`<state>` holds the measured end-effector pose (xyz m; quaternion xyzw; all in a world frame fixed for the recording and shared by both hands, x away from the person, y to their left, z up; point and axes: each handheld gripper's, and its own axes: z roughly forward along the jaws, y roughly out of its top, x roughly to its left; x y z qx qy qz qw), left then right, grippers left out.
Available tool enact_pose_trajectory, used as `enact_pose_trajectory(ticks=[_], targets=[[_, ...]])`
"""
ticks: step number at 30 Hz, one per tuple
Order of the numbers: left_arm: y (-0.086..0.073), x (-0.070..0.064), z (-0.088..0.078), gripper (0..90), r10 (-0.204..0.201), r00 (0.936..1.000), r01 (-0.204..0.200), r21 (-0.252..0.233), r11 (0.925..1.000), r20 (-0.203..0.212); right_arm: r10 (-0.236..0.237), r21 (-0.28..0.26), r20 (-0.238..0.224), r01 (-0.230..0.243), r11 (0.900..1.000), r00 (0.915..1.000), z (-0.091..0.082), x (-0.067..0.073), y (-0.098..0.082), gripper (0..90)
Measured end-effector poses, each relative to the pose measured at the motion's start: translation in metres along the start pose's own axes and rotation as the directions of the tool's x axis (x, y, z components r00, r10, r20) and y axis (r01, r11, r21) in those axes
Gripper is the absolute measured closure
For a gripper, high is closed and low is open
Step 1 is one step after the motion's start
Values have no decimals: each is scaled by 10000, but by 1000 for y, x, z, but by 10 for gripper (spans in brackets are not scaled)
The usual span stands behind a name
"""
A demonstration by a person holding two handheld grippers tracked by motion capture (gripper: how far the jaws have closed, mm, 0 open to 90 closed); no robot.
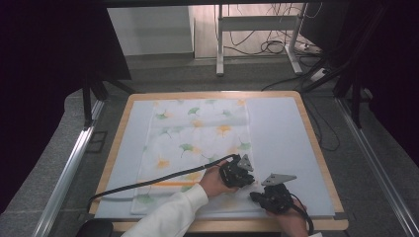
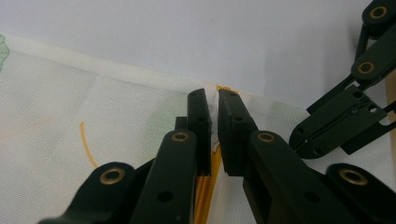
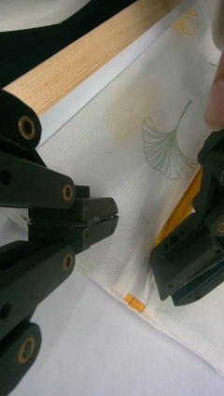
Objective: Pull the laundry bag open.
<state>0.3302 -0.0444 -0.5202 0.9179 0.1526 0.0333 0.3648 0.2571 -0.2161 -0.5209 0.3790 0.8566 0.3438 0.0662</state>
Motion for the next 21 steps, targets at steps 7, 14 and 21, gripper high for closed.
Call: enact_pose_trajectory(ticks=[7,14,21], targets=[[0,0,2,853,-131,9999,131,-21,9999,4,-81,-71,338,83,9999,9994,2,0,6,889],[0,1,2,900,-154,9998,153,-54,9999,-98,155,-86,523,-150,9998,9985,6,-9,10,890],[0,-2,1,900,-86,9996,86,17,10000,-278,414,-96,484,-409,9991,9980,6,-10,10,893]])
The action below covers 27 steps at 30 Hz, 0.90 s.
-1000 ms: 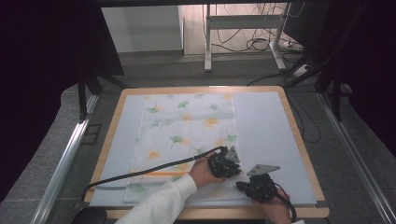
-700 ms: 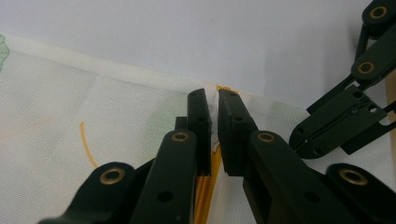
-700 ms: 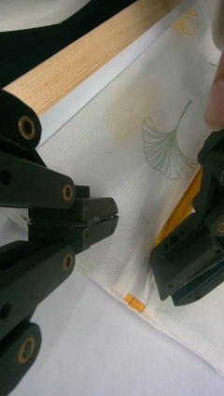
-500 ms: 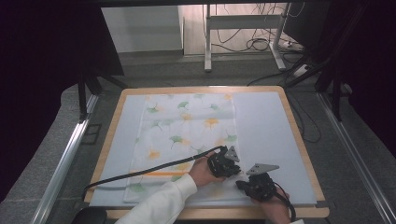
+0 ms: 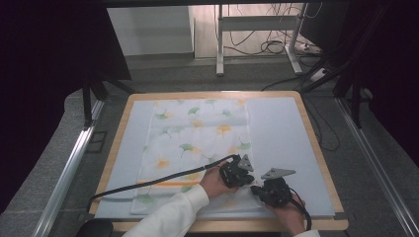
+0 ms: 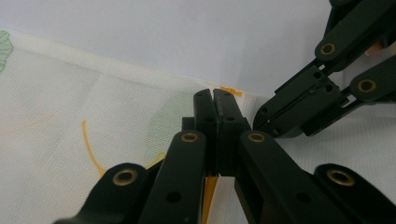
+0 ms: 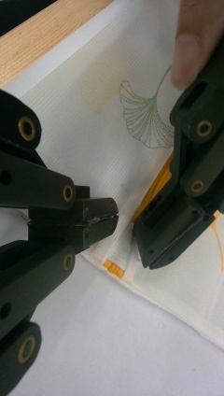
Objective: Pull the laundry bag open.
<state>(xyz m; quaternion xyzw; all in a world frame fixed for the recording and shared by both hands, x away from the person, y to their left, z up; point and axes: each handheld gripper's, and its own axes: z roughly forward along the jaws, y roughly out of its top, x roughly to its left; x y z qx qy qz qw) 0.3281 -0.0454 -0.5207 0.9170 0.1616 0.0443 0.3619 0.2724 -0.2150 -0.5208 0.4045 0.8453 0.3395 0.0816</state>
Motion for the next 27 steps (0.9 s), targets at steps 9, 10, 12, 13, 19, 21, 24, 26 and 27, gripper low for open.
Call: enact_pose_trajectory(ticks=[9,10,12,13,19,21,24,26,27], targets=[[-1,0,-3,900,200,9997,-198,176,9996,-127,344,-114,-220,-347,9993,9992,0,-4,-2,895],[-2,0,-4,900,147,9998,-145,170,9998,-112,393,-149,-230,-396,9991,9990,0,-5,-2,895],[-4,3,-5,900,-15,10000,15,100,9999,18,420,-189,-270,-425,9989,9988,0,-6,-3,895],[-5,3,-5,900,-147,9999,147,27,9999,55,411,-180,-306,-416,9990,9987,0,-6,-3,895],[-6,4,-8,900,33,10000,-34,177,9998,28,448,-177,-372,-454,9988,9983,0,-8,-3,895],[-8,5,-9,900,-49,10000,48,157,9999,25,489,-217,-381,-497,9985,9981,0,-8,-4,895],[-10,5,-10,900,-110,9999,110,124,9999,2,510,-217,-414,-519,9984,9978,0,-8,-4,895],[-10,4,-11,900,-120,9999,120,109,9999,-11,522,-184,-430,-531,9984,9977,0,-8,-4,895],[-10,4,-11,900,-147,9999,147,101,9998,-8,522,-178,-436,-530,9984,9977,0,-8,-4,895]])
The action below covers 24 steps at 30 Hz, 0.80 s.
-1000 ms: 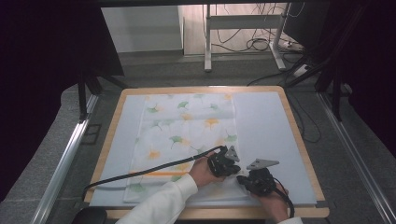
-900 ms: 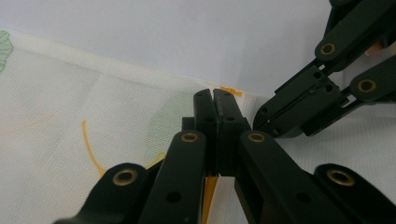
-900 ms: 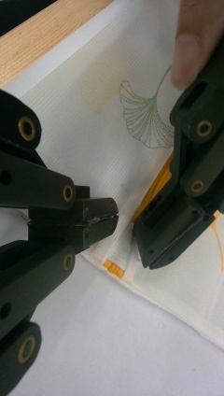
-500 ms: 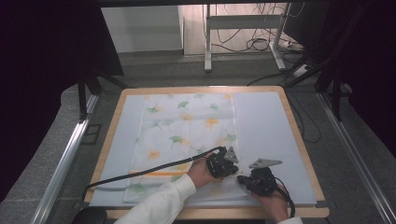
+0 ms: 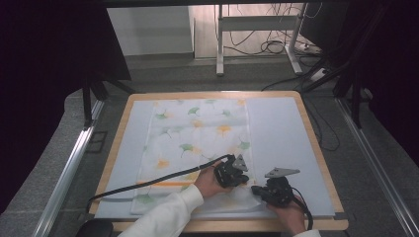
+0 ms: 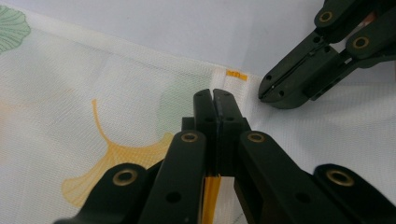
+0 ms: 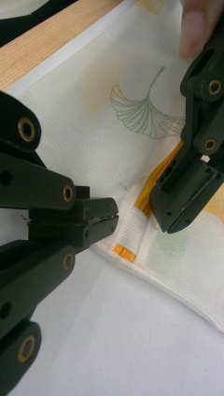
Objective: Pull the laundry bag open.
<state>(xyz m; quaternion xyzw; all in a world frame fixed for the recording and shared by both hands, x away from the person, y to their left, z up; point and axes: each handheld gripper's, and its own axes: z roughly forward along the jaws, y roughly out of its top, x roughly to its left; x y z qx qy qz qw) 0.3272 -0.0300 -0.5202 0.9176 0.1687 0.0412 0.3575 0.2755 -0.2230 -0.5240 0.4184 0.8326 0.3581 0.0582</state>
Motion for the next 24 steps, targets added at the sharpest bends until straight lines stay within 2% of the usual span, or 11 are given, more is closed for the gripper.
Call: enact_pose_trajectory(ticks=[8,11,13,15,18,24], targets=[[0,0,1,900,32,10000,-32,4,10000,28,-42,-1,51,43,10000,10000,0,1,0,894],[-1,0,1,900,36,10000,-36,-6,10000,10,163,-15,45,-163,9999,9999,0,0,2,893],[-1,0,2,900,28,10000,-28,-10,10000,18,308,-287,-20,-308,9991,9995,0,-2,6,893],[-1,0,2,900,-56,10000,56,-78,10000,29,418,-437,158,-411,9982,9990,0,-4,10,893],[-1,0,2,900,57,10000,-57,-5,10000,-39,644,-398,129,-638,9972,9978,5,-9,13,892],[-1,-2,1,900,195,9996,-194,39,9998,-208,835,-248,124,-832,9962,9964,8,-11,14,894]])
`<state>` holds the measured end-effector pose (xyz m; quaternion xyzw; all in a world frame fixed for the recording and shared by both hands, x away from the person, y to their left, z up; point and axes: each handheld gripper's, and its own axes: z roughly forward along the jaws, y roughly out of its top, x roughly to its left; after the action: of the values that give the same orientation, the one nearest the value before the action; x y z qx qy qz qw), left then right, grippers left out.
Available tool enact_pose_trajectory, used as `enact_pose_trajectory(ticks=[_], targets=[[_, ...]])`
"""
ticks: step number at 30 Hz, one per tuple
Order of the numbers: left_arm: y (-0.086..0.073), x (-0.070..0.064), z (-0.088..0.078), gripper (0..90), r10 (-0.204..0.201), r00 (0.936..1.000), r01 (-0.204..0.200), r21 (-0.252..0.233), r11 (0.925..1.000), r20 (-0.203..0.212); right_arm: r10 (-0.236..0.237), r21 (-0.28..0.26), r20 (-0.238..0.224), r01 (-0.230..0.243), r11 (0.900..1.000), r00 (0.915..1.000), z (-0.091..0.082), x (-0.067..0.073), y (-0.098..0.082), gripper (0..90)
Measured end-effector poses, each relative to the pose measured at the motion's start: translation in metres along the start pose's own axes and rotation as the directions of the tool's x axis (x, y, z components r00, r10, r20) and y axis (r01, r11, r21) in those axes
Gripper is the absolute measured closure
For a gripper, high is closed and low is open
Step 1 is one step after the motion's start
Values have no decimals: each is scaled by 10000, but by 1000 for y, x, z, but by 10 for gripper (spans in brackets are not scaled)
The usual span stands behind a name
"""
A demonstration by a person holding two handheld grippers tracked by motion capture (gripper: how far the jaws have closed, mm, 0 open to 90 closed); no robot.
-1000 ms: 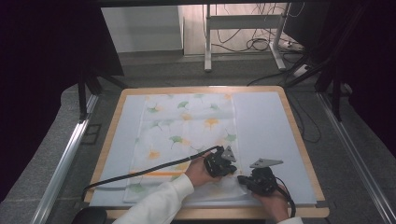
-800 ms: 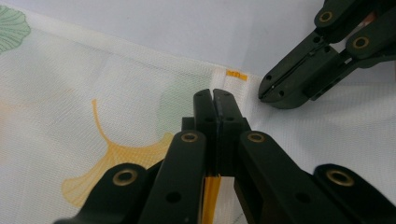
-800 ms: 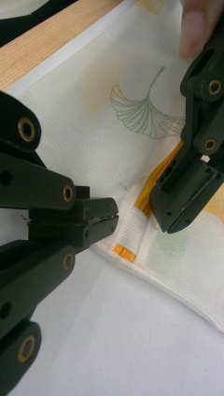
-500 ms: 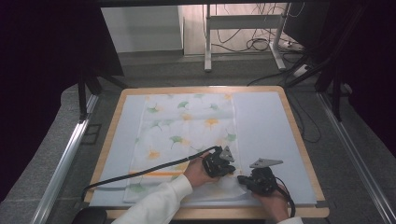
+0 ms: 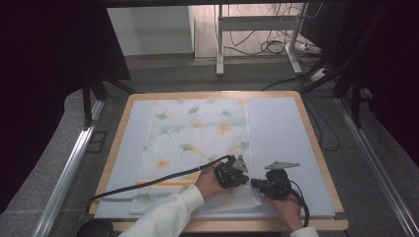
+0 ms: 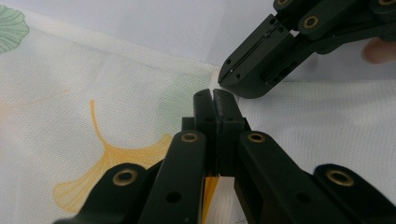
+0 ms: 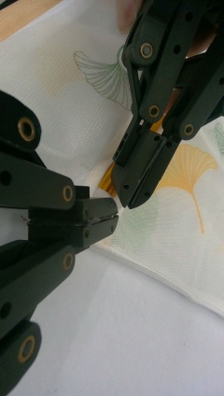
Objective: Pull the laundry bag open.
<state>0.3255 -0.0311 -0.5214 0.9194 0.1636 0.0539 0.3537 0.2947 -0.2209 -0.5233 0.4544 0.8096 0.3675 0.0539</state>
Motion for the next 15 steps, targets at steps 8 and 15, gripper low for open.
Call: enact_pose_trajectory(ticks=[8,15], targets=[[-1,-1,-4,900,240,9995,-235,257,9994,-210,205,-13,-292,-205,9998,9994,0,-5,-1,895],[-7,2,-8,900,102,9997,-94,304,9995,-243,65,22,-278,-64,10000,9996,0,-5,0,895]])
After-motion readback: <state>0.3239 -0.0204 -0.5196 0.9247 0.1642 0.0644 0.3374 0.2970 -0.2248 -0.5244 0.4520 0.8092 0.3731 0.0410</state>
